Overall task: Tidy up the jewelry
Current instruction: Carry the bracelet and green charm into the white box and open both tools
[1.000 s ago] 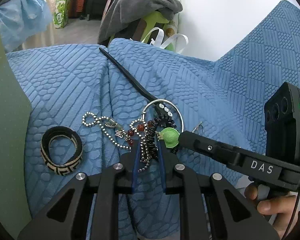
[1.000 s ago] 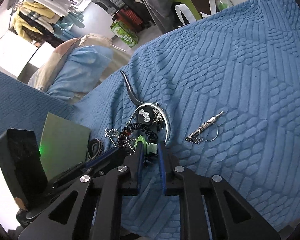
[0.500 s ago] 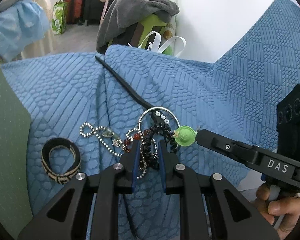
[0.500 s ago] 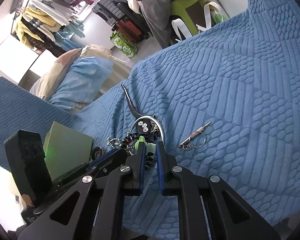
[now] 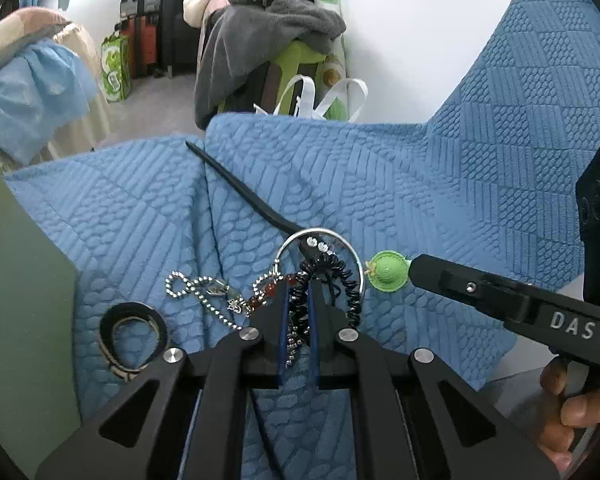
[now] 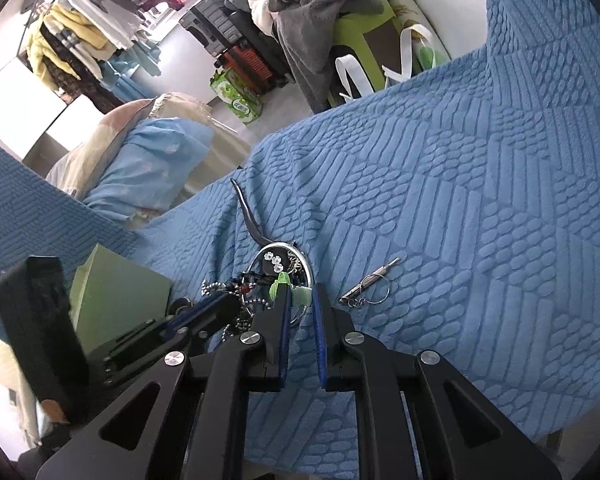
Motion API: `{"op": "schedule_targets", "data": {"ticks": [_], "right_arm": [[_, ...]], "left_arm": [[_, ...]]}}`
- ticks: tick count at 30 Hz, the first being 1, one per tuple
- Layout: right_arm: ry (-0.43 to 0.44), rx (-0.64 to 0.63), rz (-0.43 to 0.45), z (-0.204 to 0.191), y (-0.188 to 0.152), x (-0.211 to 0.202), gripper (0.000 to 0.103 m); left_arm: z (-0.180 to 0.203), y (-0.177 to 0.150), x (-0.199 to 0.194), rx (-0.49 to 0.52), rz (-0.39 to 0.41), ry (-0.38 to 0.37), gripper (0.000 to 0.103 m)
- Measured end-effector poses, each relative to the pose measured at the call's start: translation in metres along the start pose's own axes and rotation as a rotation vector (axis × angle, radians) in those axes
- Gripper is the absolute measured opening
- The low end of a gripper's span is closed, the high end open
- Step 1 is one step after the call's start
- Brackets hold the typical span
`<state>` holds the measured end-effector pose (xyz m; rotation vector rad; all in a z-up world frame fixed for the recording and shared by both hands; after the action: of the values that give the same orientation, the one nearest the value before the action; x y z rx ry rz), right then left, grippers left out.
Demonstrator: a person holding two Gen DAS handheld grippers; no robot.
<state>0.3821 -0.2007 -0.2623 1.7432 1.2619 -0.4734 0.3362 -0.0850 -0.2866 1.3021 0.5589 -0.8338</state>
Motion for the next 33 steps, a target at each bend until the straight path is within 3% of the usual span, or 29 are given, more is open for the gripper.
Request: {"op": "schedule_targets", "data": {"ticks": [12, 19, 33], "right_arm": [[-0.112, -0.077, 0.067, -0.023, 0.005, -0.035, 0.009], [-0.157, -0.141, 0.123, -0.051, 0.019, -0.067, 0.009], [-0.129, -0.310, 0.291, -0.167, 0.058, -0.145, 0.009]], "left_arm": [[0.001, 0.006, -0.046, -0.027, 0.030, -0.021, 0.008], [-0.009, 0.030, -0.100, -0.041, 0.109, -0.022, 0.008], [-0.044, 0.085, -0.229, -0.026, 0.287, 0.032, 0.009]]}}
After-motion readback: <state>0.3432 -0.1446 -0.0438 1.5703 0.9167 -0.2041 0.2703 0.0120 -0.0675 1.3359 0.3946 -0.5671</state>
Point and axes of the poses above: each gripper's, at about its wrist camera, not at the fingertips, and x roughly the way its jaws point, z to its right, y to its top, the point moved 7 cm from there along x, roughly the way its jaws point, and after that the axes turned 3 degrees about x, right-handed, at the moved point
